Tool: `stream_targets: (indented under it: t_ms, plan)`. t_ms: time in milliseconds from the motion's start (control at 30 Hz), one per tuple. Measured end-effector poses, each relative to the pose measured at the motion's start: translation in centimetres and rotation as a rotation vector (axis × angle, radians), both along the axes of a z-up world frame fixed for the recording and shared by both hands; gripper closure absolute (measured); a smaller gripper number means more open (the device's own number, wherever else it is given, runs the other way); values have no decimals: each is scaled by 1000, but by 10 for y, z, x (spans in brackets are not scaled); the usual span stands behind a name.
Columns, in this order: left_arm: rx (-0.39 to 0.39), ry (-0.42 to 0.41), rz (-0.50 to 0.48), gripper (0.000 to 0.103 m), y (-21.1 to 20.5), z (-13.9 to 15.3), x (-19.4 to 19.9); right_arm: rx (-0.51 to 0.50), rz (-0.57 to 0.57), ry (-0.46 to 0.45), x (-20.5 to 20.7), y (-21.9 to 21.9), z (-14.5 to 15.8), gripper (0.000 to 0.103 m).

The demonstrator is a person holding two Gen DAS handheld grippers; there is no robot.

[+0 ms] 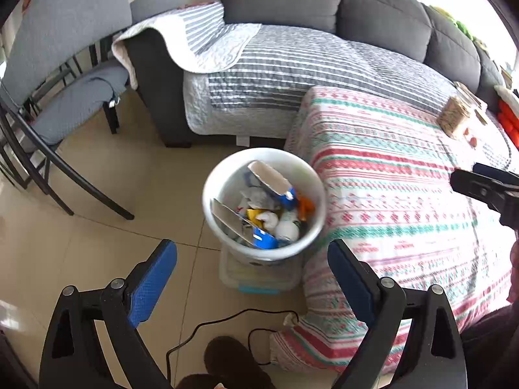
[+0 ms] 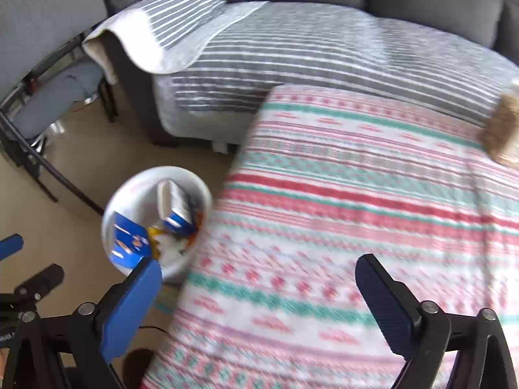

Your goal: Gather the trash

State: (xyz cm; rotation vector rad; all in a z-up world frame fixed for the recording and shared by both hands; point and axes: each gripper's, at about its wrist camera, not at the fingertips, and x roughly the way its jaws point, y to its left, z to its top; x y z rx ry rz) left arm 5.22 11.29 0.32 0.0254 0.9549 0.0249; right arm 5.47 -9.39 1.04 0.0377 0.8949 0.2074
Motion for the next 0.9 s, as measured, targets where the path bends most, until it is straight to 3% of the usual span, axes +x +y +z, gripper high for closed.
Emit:
stream_targets:
  t_ms: [400, 667, 900]
  plan:
    - [35, -113, 46, 7, -53, 4, -71, -83, -181, -133, -104, -54, -19, 1]
    - [30, -112, 29, 7, -78, -7, -88, -107, -265, -184, -118, -71, -19, 1]
    - [35, -106, 16, 7, -86, -9, -86, -102, -243, -166, -120, -68, -23, 1]
